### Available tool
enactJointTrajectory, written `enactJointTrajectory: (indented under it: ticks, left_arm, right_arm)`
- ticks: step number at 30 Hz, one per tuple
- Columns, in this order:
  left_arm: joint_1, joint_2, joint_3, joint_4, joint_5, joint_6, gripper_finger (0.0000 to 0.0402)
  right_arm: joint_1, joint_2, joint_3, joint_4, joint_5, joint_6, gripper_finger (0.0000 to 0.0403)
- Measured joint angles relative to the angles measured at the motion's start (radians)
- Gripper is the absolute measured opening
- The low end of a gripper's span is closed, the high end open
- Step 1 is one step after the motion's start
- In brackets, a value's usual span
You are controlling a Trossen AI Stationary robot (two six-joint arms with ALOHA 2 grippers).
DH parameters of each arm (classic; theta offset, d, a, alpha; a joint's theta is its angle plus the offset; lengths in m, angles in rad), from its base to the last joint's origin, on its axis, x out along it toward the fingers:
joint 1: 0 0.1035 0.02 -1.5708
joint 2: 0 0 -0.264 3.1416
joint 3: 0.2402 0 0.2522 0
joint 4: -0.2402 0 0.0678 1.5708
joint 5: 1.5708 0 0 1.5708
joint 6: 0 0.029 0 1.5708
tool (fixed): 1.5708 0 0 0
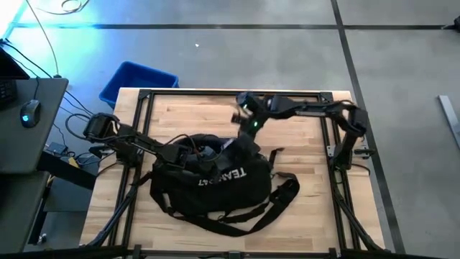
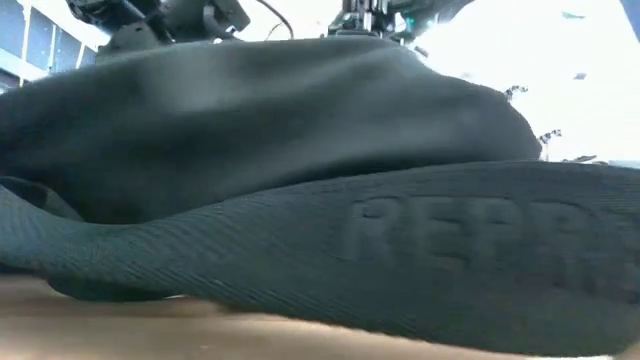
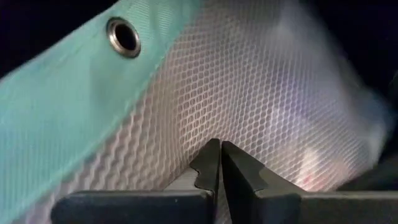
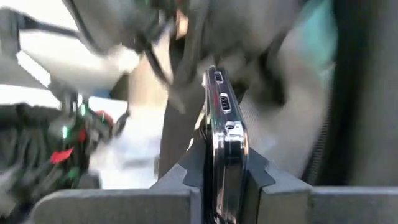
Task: Unpack backpack
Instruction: Remove the phone from the black backpack
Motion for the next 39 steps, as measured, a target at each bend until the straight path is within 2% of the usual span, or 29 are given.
enactJointTrajectory:
  ticks: [5, 9, 12, 15, 21, 25, 28, 31, 34, 39]
  left_arm:
    - [-0.028, 0.000, 0.000, -0.001, -0.014, 0.011, 0.0000]
    - [-0.041, -0.001, -0.002, 0.009, -0.024, 0.051, 0.0000]
    - [-0.042, -0.027, 0.000, 0.019, -0.005, 0.098, 0.0000]
    - [-0.041, -0.076, 0.030, -0.011, -0.009, 0.112, 0.0000]
    - [-0.034, -0.191, 0.073, -0.061, -0.113, 0.130, 0.0000]
    - [-0.038, -0.252, 0.074, -0.100, -0.141, 0.128, 0.0000]
    - [-0.050, -0.273, 0.074, -0.166, -0.141, 0.122, 0.0000]
    - [-0.059, -0.274, 0.074, -0.266, -0.124, 0.090, 0.0000]
    - [-0.068, -0.274, 0.074, -0.348, -0.078, 0.046, 0.0000]
    - [-0.108, -0.274, 0.074, -0.380, -0.061, -0.003, 0.0000]
  right_arm:
    - [-0.107, -0.031, 0.002, 0.038, 0.179, 0.085, 0.0024]
    - [-0.185, -0.031, -0.021, 0.054, 0.393, 0.140, 0.0024]
    - [-0.230, -0.030, -0.092, 0.119, 0.544, 0.214, 0.0024]
    - [-0.256, -0.026, -0.187, 0.278, 0.610, 0.341, 0.0024]
    - [-0.246, 0.058, -0.339, 0.663, 0.633, 0.582, 0.0037]
    - [-0.223, 0.176, -0.345, 0.883, 0.604, 0.676, 0.0038]
    - [-0.200, 0.272, -0.303, 0.943, 0.604, 0.686, 0.0041]
    - [-0.176, 0.307, -0.259, 0.983, 0.587, 0.624, 0.0061]
    - [-0.164, 0.301, -0.207, 0.988, 0.553, 0.505, 0.0100]
    - [-0.189, 0.250, -0.170, 0.832, 0.435, 0.280, 0.0182]
